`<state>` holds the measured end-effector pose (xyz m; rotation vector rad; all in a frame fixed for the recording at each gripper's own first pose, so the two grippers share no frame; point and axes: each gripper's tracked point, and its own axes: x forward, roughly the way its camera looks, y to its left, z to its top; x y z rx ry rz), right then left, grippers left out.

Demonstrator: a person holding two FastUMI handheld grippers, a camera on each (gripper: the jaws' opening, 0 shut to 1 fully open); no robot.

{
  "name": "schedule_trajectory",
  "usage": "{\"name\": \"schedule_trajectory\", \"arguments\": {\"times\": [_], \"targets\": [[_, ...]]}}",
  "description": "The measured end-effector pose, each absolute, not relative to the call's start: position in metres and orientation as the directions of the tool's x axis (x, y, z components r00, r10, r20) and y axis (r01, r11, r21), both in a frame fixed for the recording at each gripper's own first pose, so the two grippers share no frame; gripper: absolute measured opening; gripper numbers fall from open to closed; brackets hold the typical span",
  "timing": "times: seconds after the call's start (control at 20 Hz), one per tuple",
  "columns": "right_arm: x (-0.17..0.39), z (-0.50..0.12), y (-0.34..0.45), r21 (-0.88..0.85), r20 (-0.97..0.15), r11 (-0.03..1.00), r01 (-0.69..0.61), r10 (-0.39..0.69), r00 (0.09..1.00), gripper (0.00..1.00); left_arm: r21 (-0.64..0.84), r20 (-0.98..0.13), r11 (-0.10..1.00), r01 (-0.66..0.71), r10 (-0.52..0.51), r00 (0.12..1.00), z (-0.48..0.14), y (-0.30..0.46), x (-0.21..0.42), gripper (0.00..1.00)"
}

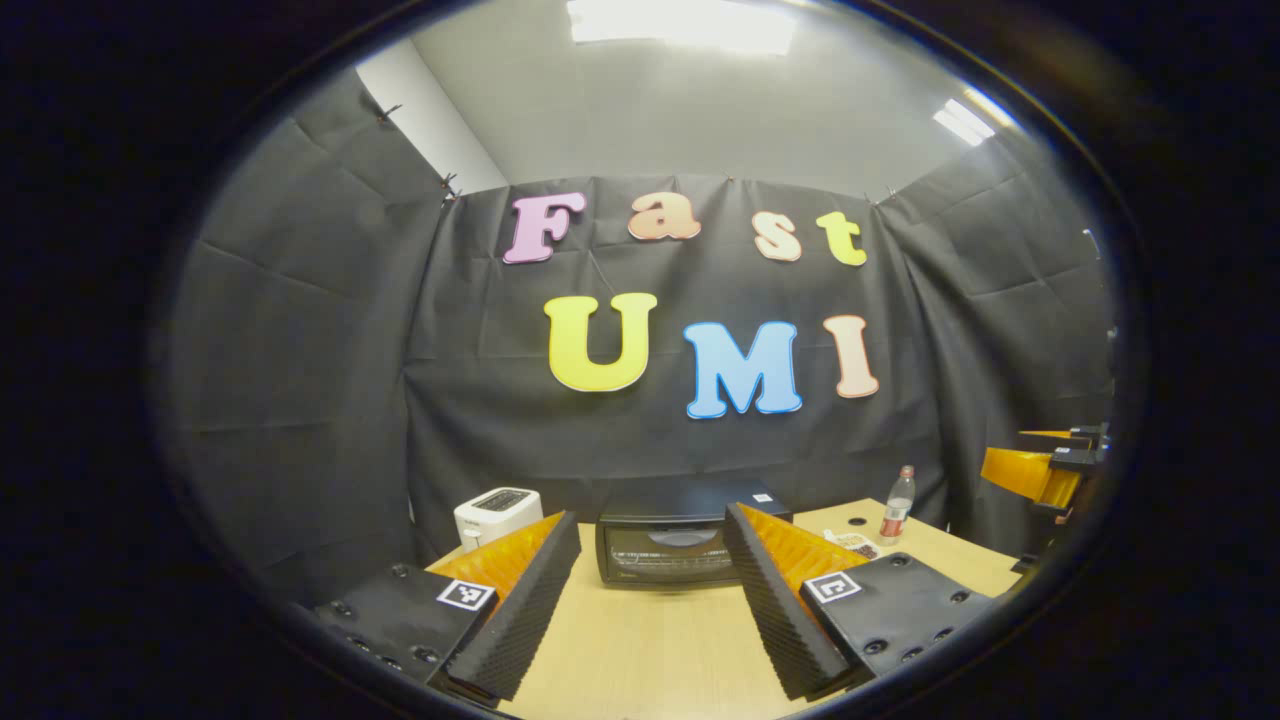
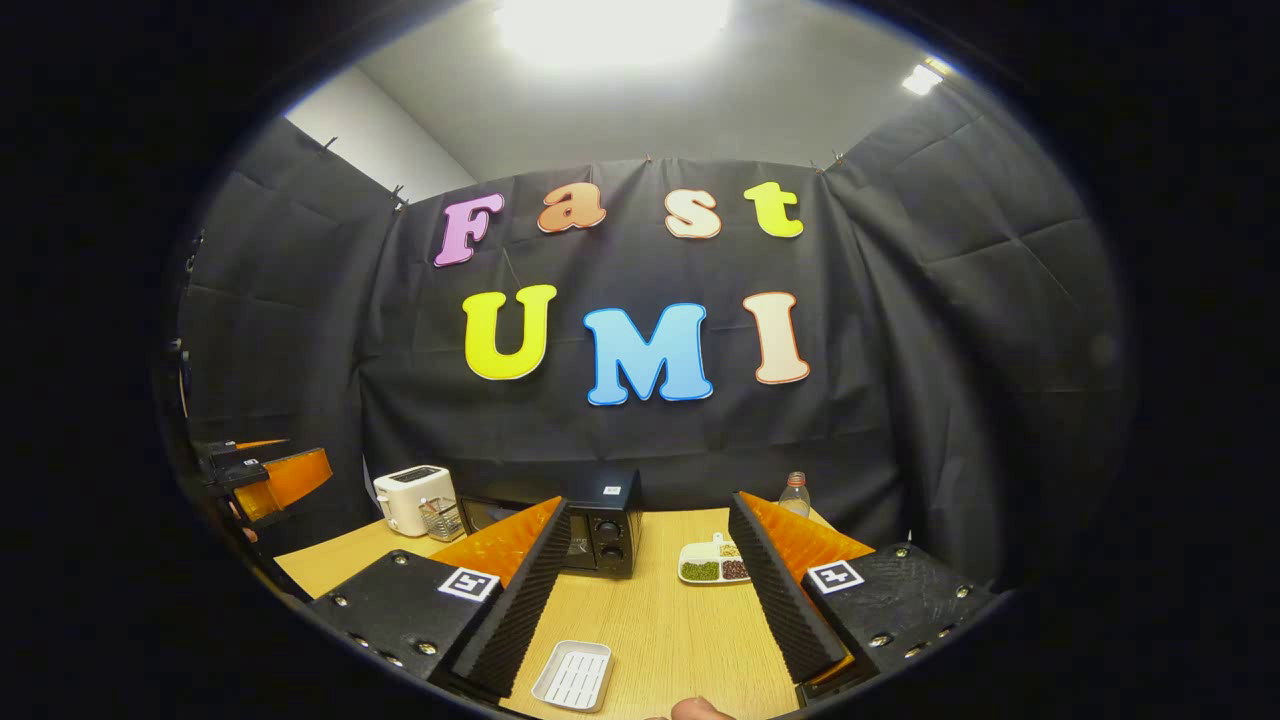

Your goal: Open the electric oven with the left hand, put the food in, and close the electric oven.

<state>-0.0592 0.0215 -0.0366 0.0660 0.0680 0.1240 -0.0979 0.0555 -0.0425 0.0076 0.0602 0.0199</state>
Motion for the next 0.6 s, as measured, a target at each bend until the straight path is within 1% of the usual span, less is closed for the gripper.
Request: {"name": "schedule_trajectory", "arguments": {"times": [0.05, 0.1, 0.15, 0.2, 0.25, 0.35, 0.4, 0.45, 0.6], "targets": [[-0.06, -0.035, 0.022, 0.067, -0.061, 0.99, -0.12, 0.124, 0.99, 0.96, 0.01, -0.056, 1.0, -0.018, 0.019, 0.998, -0.04, 0.055, -0.1, 0.97], [-0.06, -0.034, 0.022, 0.066, -0.059, 0.99, -0.121, 0.125, 0.99, 0.96, 0.009, -0.055, 1.0, -0.016, 0.017, 0.998, -0.039, 0.054, -0.101, 1.0], [-0.06, -0.034, 0.023, 0.067, -0.057, 0.99, -0.123, 0.127, 0.99, 0.96, 0.005, -0.055, 1.0, -0.016, 0.016, 0.998, -0.038, 0.054, -0.101, 1.0], [-0.061, -0.033, 0.024, 0.067, -0.056, 0.99, -0.124, 0.128, 0.99, 0.96, 0.001, -0.053, 1.0, -0.018, 0.018, 0.998, -0.038, 0.054, -0.102, 0.97], [-0.062, -0.033, 0.025, 0.068, -0.057, 0.989, -0.128, 0.132, 0.99, 0.96, -0.004, -0.053, 1.0, -0.021, 0.021, 0.998, -0.038, 0.055, -0.103, 1.0], [-0.064, -0.031, 0.027, 0.066, -0.055, 0.989, -0.133, 0.136, 0.989, 0.96, -0.007, -0.049, 0.999, -0.031, 0.031, 0.998, -0.037, 0.058, -0.106, 1.0], [-0.065, -0.03, 0.027, 0.062, -0.053, 0.989, -0.133, 0.136, 0.989, 0.96, -0.009, -0.045, 0.999, -0.033, 0.033, 0.998, -0.036, 0.059, -0.107, 0.97], [-0.065, -0.03, 0.027, 0.058, -0.052, 0.989, -0.133, 0.136, 0.989, 0.96, -0.009, -0.043, 0.999, -0.036, 0.036, 0.998, -0.035, 0.06, -0.109, 1.0], [-0.066, -0.028, 0.026, 0.06, -0.047, 0.99, -0.124, 0.127, 0.991, 0.96, -0.001, -0.038, 1.0, -0.029, 0.029, 0.999, -0.033, 0.061, -0.111, 1.0]]}}
